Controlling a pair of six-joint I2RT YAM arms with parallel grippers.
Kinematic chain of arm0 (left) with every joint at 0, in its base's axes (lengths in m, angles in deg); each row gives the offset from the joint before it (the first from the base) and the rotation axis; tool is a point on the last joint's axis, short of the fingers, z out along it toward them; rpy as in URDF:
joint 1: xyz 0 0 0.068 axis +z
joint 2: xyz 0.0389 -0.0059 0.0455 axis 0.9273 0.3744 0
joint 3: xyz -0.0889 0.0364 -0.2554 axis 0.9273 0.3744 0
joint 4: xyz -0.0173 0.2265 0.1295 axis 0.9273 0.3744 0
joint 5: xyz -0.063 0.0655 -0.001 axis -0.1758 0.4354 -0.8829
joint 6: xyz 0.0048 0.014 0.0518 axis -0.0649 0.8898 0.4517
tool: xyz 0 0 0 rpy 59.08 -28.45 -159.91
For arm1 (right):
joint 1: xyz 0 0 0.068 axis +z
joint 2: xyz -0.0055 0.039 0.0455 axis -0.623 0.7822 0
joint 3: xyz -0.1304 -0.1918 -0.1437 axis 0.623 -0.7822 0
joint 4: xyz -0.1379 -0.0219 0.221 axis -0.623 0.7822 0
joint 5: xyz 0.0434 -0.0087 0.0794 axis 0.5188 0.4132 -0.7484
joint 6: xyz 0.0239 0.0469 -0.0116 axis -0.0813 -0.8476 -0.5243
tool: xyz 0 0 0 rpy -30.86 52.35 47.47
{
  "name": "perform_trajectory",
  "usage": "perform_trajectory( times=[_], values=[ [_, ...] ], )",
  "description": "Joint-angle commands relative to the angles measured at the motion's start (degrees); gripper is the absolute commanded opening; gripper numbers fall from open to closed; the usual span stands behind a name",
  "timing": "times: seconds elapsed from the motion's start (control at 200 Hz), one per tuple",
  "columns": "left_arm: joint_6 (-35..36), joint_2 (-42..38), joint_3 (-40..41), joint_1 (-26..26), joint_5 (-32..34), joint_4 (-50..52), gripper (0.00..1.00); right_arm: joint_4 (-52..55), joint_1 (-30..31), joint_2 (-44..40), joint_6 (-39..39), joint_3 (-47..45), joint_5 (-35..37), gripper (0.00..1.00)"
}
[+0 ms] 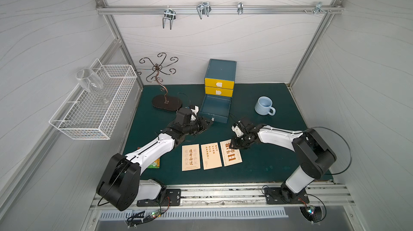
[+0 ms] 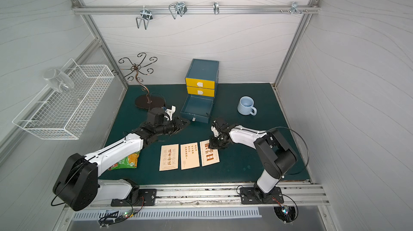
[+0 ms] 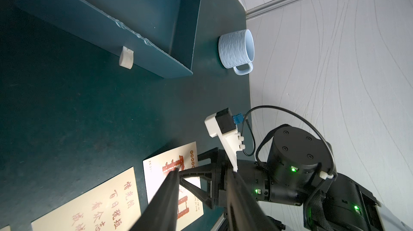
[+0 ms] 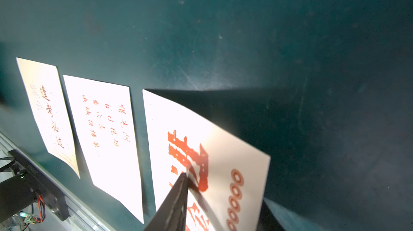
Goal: Take the postcards out of the drawer
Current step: Place the postcard at the center of the board.
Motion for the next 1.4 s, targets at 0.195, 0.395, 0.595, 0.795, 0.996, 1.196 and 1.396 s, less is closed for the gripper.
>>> perform_trajectory(
  times=[0.195,0.395,0.595,0.795,0.996,1.196,1.396],
  values=[
    [1.0,-0.19,0.09,0.62,-0.7,-2.2,0.41,8.04,-0.16,0.77,-0.59,-0.98,6.48,0.45],
    [1.01,0.11,0.07,0.71,-1.02,-2.16,0.41,9.11,-0.21,0.32,-1.12,-1.0,7.58,0.45],
    [1.58,0.76,-0.5,0.8,-1.12,-1.64,0.41,10.87,-0.4,-0.89,-1.12,-0.82,8.66,0.47],
    [3.96,2.01,-2.51,1.02,-1.23,1.0,0.42,12.63,-2.09,-4.11,-0.65,0.13,6.47,0.51],
    [6.94,5.4,-6.1,1.06,-0.29,6.5,0.42,11.05,-8.13,-10.22,1.14,2.92,-1.57,0.56],
    [9.72,13.27,-12.44,1.31,-0.38,12.21,0.45,9.76,-14.7,-11.49,3.47,10.34,-9.18,0.74],
    [11.38,20.24,-17.09,1.34,-2.17,12.03,0.48,9.09,-18.6,-9.69,4.39,17.68,-12.33,0.99]
  ],
)
